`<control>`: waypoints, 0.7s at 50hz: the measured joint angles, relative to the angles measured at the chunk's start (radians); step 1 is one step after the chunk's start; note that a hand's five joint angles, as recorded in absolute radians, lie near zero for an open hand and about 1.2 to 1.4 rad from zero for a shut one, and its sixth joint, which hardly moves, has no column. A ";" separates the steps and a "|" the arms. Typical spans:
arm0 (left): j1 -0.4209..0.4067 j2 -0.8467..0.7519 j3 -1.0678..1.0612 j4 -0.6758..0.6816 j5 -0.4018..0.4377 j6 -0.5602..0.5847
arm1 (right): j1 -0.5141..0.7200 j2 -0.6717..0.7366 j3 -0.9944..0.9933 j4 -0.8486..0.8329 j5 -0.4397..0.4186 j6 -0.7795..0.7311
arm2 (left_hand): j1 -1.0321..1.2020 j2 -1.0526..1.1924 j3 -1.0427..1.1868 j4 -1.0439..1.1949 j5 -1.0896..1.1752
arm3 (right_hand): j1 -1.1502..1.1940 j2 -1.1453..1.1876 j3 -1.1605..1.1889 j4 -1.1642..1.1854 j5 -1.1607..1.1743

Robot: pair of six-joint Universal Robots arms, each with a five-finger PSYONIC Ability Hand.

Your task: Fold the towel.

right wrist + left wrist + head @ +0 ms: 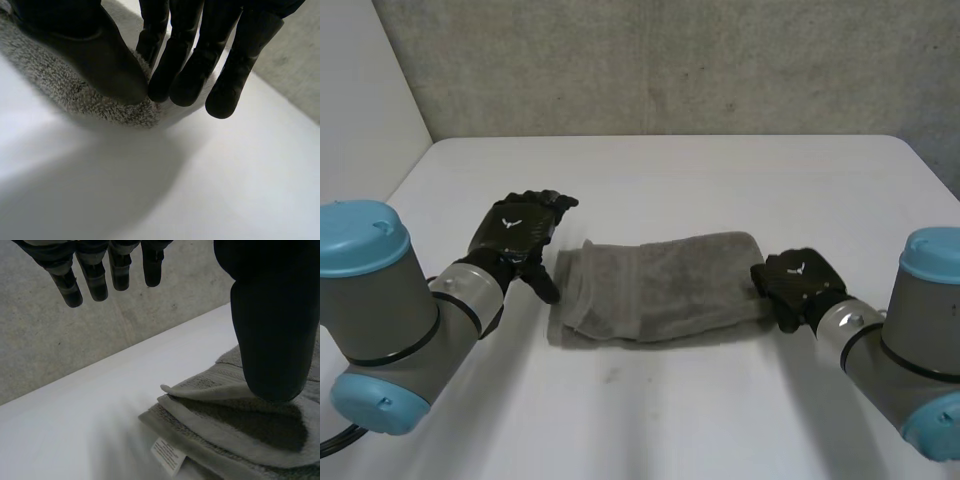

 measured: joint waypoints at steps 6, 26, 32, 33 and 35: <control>0.007 0.007 -0.009 -0.001 -0.001 0.000 | 0.023 -0.006 -0.070 0.006 0.034 0.001 | 0.000 0.000 0.000 0.000 0.000 | 0.004 0.000 0.000 0.000 0.007; 0.043 0.057 -0.014 -0.001 -0.002 -0.005 | 0.226 0.061 -0.301 0.018 -0.007 0.105 | -0.001 -0.001 0.000 0.000 0.000 | 0.008 0.000 0.000 0.000 0.008; 0.089 0.115 -0.016 -0.003 -0.019 -0.048 | 0.385 0.176 -0.502 0.075 -0.062 0.098 | 0.000 0.000 0.000 0.000 0.000 | 0.009 0.000 0.000 0.000 0.008; 0.099 0.125 -0.016 -0.004 -0.023 -0.060 | 0.412 0.205 -0.541 0.093 -0.073 0.096 | 0.000 0.000 0.000 0.000 0.000 | 0.009 0.000 0.000 0.000 0.008; 0.115 0.137 -0.016 -0.007 -0.029 -0.081 | 0.455 0.258 -0.606 0.127 -0.092 0.094 | 0.000 0.000 0.000 0.000 0.000 | 0.009 0.000 0.000 0.000 0.008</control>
